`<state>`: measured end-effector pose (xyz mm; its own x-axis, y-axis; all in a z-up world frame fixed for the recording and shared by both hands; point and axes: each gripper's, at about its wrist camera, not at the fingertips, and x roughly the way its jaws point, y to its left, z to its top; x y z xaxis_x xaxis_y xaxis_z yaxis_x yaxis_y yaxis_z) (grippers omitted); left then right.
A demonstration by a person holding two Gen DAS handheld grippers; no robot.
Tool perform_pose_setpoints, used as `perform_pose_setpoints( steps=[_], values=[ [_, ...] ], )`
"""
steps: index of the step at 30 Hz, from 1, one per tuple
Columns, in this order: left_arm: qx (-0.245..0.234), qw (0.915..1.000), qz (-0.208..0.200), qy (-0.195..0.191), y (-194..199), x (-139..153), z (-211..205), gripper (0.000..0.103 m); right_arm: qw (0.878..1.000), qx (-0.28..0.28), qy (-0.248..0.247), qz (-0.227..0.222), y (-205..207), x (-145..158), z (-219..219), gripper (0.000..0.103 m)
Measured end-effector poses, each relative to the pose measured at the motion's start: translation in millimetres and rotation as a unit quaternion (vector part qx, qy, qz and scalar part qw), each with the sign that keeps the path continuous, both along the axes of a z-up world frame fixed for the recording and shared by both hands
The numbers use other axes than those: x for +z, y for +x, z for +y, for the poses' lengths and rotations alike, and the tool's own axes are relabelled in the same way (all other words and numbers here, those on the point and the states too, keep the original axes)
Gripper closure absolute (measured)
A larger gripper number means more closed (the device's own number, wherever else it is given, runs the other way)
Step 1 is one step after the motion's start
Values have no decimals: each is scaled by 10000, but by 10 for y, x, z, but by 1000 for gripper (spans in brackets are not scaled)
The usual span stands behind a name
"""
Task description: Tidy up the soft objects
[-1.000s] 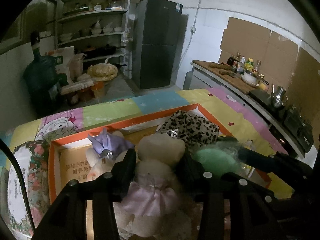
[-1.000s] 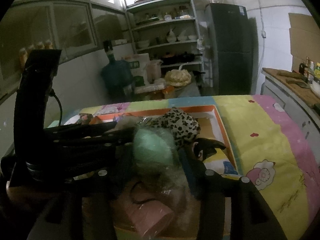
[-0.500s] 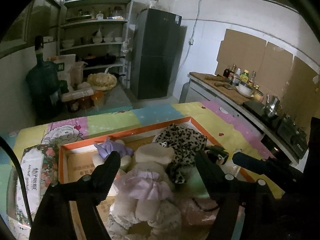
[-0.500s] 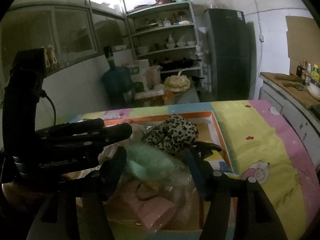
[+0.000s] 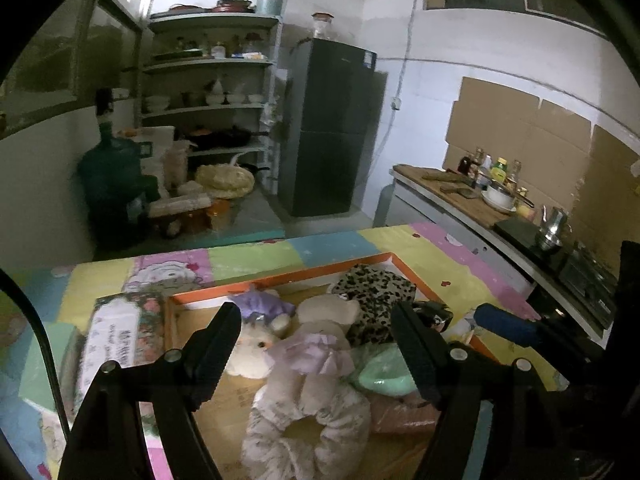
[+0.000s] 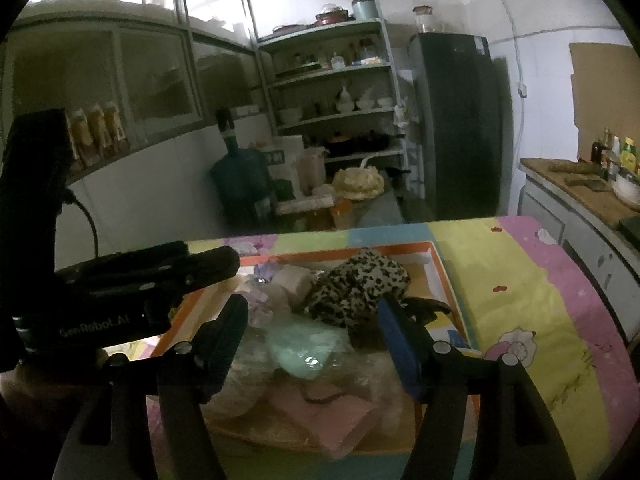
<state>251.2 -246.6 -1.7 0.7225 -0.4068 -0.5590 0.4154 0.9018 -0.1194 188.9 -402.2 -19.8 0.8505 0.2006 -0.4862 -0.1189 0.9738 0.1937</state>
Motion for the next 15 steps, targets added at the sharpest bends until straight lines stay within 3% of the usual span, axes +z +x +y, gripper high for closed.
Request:
perform_pose_setpoints(
  steps=[15],
  values=[
    [424,9989,-196,-5,-358,159,357,26,9998,12,-74,-186,-253,172,265,33]
  ],
)
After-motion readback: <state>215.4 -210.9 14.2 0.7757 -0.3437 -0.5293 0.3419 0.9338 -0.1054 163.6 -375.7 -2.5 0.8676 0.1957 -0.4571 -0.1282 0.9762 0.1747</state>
